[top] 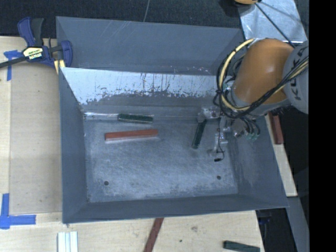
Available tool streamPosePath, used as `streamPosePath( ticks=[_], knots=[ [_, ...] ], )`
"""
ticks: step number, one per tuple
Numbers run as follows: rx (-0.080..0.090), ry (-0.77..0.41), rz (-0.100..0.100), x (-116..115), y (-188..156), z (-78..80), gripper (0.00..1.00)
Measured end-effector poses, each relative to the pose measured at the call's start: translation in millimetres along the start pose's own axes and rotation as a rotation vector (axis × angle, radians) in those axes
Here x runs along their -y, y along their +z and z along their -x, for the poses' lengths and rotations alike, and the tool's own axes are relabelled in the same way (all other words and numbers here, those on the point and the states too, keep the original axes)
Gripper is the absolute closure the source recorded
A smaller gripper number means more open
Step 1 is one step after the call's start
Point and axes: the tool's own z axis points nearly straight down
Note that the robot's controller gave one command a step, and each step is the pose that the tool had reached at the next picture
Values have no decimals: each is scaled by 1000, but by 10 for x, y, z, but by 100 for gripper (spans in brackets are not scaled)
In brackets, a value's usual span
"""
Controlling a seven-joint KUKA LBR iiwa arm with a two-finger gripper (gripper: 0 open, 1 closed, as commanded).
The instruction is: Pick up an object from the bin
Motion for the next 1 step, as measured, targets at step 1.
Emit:
streamPosePath(
  ticks=[1],
  knots=[
    [6, 31, -2, 132, 20, 275, 0]
  ],
)
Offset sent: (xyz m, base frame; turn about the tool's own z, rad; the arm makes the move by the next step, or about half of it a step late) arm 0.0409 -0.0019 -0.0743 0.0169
